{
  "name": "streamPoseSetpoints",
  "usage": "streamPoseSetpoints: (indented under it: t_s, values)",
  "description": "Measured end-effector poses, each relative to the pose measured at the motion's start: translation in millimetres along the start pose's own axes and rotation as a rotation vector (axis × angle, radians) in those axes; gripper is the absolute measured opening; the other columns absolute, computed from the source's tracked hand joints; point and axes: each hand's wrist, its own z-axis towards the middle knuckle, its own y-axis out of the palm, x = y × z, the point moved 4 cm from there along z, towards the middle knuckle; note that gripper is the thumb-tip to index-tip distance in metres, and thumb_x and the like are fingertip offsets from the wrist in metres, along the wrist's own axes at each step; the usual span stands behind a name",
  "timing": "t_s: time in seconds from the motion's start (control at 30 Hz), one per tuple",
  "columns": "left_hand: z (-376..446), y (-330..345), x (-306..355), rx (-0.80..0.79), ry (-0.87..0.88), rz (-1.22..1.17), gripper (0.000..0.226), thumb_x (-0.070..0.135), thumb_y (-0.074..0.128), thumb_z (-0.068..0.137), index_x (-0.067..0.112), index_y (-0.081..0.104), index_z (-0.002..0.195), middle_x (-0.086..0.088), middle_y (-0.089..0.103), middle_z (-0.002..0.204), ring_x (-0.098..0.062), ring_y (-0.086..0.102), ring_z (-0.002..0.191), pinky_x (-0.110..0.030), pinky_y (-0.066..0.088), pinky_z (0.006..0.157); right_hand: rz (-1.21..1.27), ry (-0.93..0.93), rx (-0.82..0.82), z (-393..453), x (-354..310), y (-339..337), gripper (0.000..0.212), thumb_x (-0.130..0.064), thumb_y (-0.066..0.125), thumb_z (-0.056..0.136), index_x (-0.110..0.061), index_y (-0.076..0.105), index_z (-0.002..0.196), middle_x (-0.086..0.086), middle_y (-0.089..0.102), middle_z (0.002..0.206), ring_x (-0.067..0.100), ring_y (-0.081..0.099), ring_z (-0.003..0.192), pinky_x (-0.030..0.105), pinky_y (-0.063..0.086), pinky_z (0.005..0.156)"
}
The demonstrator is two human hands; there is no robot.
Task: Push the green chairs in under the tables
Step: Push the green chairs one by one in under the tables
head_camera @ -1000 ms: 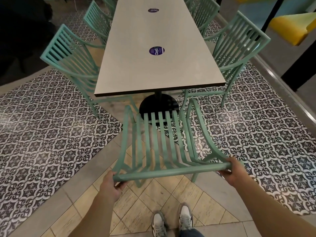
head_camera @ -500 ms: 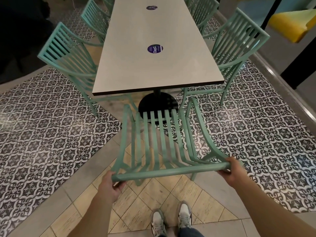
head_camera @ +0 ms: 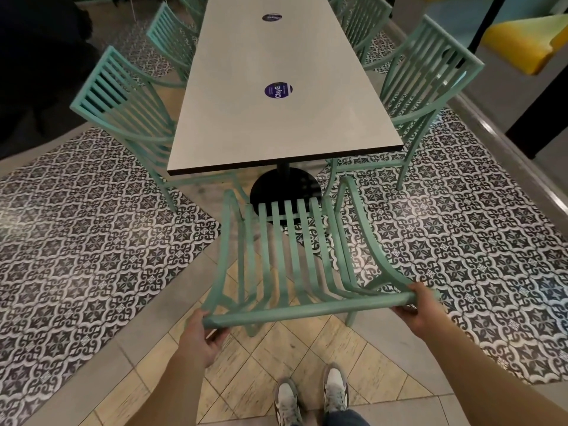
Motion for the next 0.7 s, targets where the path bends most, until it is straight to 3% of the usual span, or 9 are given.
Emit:
streamPoseSetpoints:
  t_s: [0.2, 0.3, 0.37, 0.43, 0.5, 0.57, 0.7]
  values:
    - [1.1, -2.7, 0.1, 0.006, 0.023, 0.127, 0.041, 0.025, 0.058, 0.091, 0.005, 0.049, 0.126, -0.024, 0.055, 0.116, -0.034, 0.059, 0.099, -0.045, 0.051, 0.082, -0.123, -0.034, 0.031, 5.2, 0.3, -2.5, 0.039, -0.02, 0.058, 0.089, -0.009, 0.05, 0.126, 0.014, 0.054, 0.107, 0.024, 0.057, 0.083, 0.044, 0.054, 0.062]
    - [-1.5, -6.9, 4.0, 0.121, 0.123, 0.249, 0.042, 0.029, 0.059, 0.09, 0.01, 0.051, 0.127, -0.016, 0.058, 0.12, -0.031, 0.058, 0.106, -0.045, 0.045, 0.085, -0.221, -0.078, 0.088, 0.8, 0.4, -4.3, 0.053, -0.028, 0.061, 0.087, -0.011, 0.045, 0.135, 0.01, 0.057, 0.107, 0.024, 0.059, 0.094, 0.043, 0.049, 0.07]
    - [-7.0, -7.6, 16.9, 0.23, 0.311, 0.4, 0.052, 0.031, 0.064, 0.088, 0.007, 0.048, 0.131, -0.015, 0.056, 0.126, -0.035, 0.055, 0.114, -0.045, 0.043, 0.09, -0.33, -0.24, 0.235, -7.1, -2.8, -10.2, 0.077, -0.035, 0.067, 0.086, -0.011, 0.027, 0.147, 0.015, 0.05, 0.133, 0.034, 0.05, 0.122, 0.052, 0.046, 0.095]
    - [-14.9, 1.2, 34.9, 0.283, 0.55, 0.679, 0.059, 0.031, 0.065, 0.087, 0.007, 0.045, 0.137, -0.017, 0.053, 0.134, -0.037, 0.051, 0.12, -0.045, 0.041, 0.098, -0.487, -0.481, 0.304, -23.8, -11.4, -11.7, 0.093, -0.047, 0.069, 0.082, -0.013, 0.017, 0.151, 0.015, 0.032, 0.152, 0.036, 0.034, 0.138, 0.052, 0.03, 0.112]
    - [-22.2, 20.0, 50.8, 0.246, 0.739, 0.984, 0.056, 0.033, 0.061, 0.088, 0.011, 0.047, 0.138, -0.012, 0.051, 0.137, -0.033, 0.051, 0.12, -0.045, 0.041, 0.099, -0.722, -0.686, 0.273, -33.7, -21.1, -7.8, 0.094, -0.059, 0.061, 0.079, -0.014, 0.02, 0.151, 0.013, 0.03, 0.154, 0.033, 0.03, 0.141, 0.054, 0.028, 0.112]
    - [-28.9, 47.2, 60.5, 0.153, 0.878, 1.222, 0.048, 0.036, 0.057, 0.089, 0.015, 0.052, 0.132, -0.006, 0.054, 0.131, -0.025, 0.055, 0.111, -0.042, 0.044, 0.092, -1.009, -0.817, 0.193, -38.3, -33.3, 0.2, 0.083, -0.058, 0.054, 0.085, -0.015, 0.026, 0.15, 0.012, 0.034, 0.151, 0.031, 0.031, 0.14, 0.054, 0.029, 0.112]
    - [-49.3, 113.0, 61.9, -0.01, 1.164, 1.566, 0.046, 0.041, 0.053, 0.09, 0.017, 0.054, 0.13, -0.004, 0.058, 0.127, -0.02, 0.057, 0.108, -0.04, 0.048, 0.092, -1.366, -0.893, 0.045, -51.9, -68.4, 18.2, 0.074, -0.061, 0.045, 0.087, -0.019, 0.034, 0.146, 0.01, 0.039, 0.147, 0.03, 0.038, 0.134, 0.051, 0.034, 0.108]
